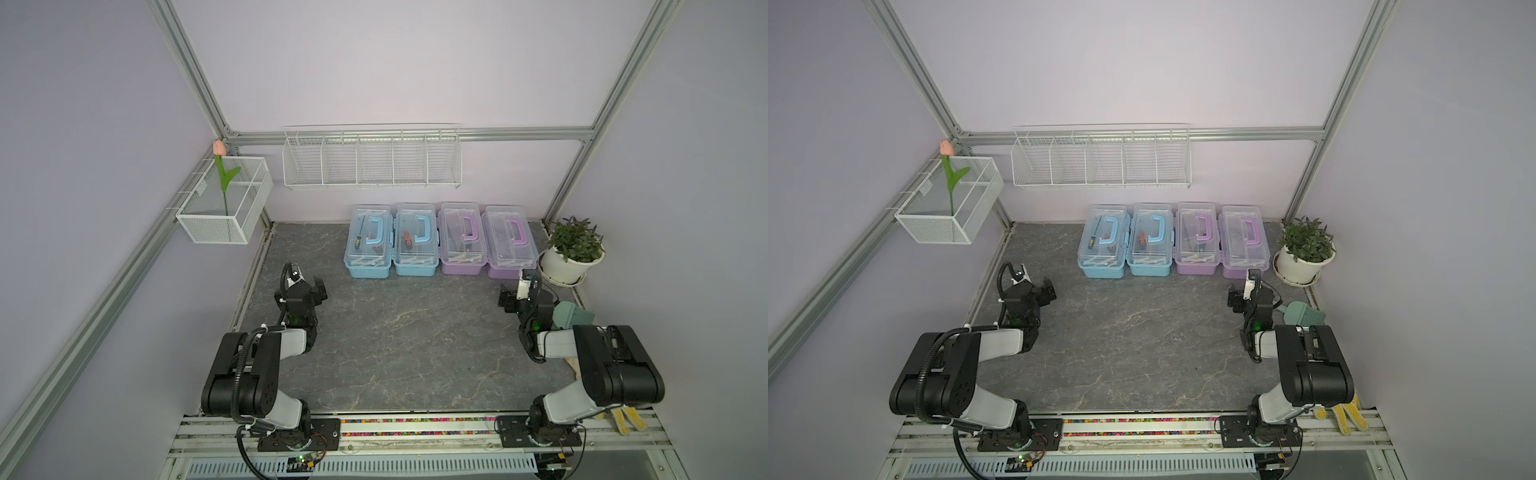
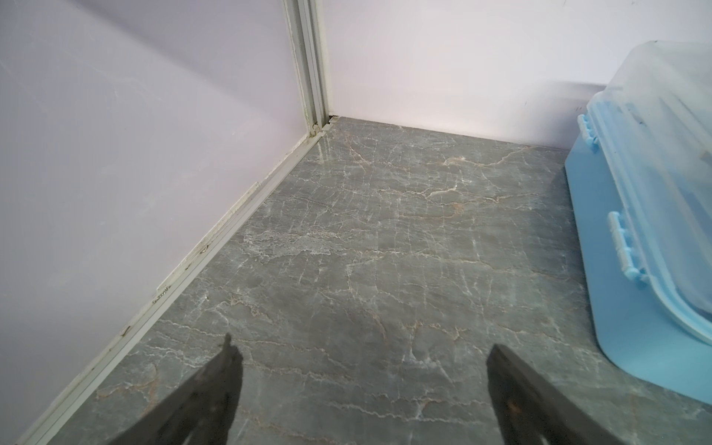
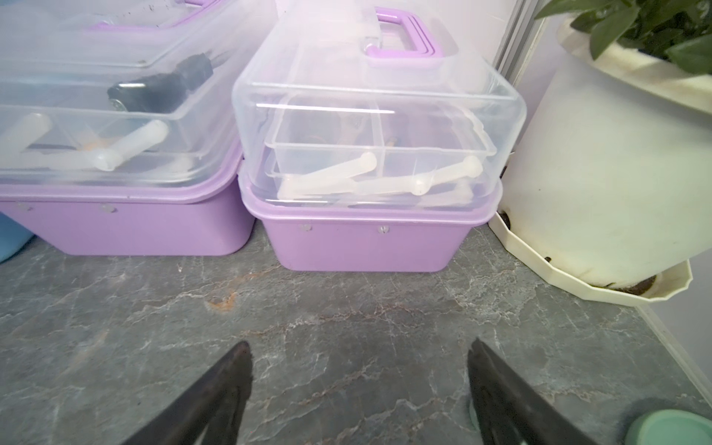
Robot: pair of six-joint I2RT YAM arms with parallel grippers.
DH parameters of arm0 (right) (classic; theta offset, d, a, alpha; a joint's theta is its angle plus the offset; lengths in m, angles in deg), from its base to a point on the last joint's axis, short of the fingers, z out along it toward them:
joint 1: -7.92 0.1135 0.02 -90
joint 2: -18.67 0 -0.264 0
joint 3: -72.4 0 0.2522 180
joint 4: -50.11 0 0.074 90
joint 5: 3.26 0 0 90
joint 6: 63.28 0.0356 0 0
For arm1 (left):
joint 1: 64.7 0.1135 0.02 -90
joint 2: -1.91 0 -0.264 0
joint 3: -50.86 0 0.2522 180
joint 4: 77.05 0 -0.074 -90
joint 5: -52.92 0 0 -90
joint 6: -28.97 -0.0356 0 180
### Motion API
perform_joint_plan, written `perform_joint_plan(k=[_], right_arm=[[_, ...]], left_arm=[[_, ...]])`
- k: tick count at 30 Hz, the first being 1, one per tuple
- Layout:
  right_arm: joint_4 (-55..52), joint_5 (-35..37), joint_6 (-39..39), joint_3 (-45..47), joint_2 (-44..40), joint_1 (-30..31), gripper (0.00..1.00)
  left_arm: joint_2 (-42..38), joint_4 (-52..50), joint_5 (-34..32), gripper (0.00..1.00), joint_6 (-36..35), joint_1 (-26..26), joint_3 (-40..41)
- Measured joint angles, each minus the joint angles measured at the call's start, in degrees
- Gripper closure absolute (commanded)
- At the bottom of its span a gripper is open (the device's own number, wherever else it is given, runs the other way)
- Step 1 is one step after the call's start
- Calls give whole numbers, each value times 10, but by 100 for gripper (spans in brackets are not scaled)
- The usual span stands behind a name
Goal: Close toolboxes
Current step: Reset both arms
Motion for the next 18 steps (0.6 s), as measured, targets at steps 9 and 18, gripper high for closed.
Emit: perform_joint_plan(k=[9,18], right_arm=[[0,-2,0,0,0,0,11],[0,-2,-1,0,0,4,11]], left_arm=[[0,5,0,0,0,0,0],[0,5,0,0,0,0,0]])
